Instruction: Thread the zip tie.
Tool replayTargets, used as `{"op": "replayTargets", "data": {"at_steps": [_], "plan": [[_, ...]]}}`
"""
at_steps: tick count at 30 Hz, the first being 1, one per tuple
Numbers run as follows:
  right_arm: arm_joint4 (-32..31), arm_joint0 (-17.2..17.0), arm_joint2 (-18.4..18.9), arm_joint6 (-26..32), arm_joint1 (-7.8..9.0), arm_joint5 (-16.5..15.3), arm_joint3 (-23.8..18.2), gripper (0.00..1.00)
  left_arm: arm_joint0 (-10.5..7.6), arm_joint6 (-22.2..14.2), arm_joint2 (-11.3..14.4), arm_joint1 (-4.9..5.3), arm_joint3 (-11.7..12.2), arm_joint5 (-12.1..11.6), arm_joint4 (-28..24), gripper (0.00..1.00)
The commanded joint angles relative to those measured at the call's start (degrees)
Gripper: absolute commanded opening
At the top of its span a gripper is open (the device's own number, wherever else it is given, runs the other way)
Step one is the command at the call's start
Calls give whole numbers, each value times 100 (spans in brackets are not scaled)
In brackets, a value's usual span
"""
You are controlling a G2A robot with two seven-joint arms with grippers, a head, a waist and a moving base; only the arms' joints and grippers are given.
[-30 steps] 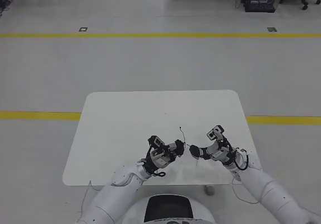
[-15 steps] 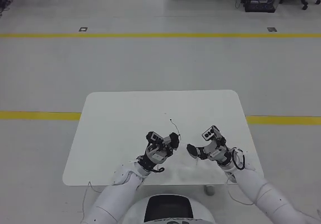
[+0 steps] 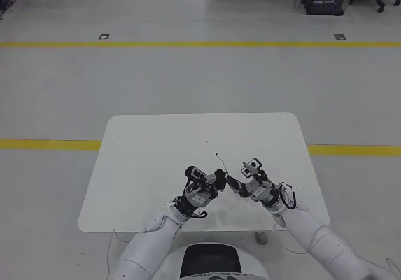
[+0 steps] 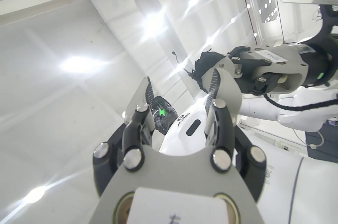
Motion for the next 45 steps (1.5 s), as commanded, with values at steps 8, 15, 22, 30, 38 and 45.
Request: {"op": "replayTargets", "data": {"at_steps": [8, 15, 22, 30, 38, 45], "plan": [[-111, 59, -27, 0, -136, 29, 115, 34, 0, 0, 0, 0, 0, 0, 0, 0], [-173, 28, 22, 0, -194, 50, 86, 25, 0, 0, 0, 0, 0, 0, 0, 0], [-265, -12, 92, 0, -226, 43, 44, 22, 0, 0, 0, 0, 0, 0, 0, 0], [-360, -74, 173, 0, -253, -66, -34, 11, 0, 0, 0, 0, 0, 0, 0, 0], [-416, -104, 252, 0, -274, -52, -62, 9, 0, 0, 0, 0, 0, 0, 0, 0], [-464, -107, 300, 0, -295, -36, -67, 11, 0, 0, 0, 0, 0, 0, 0, 0]]}}
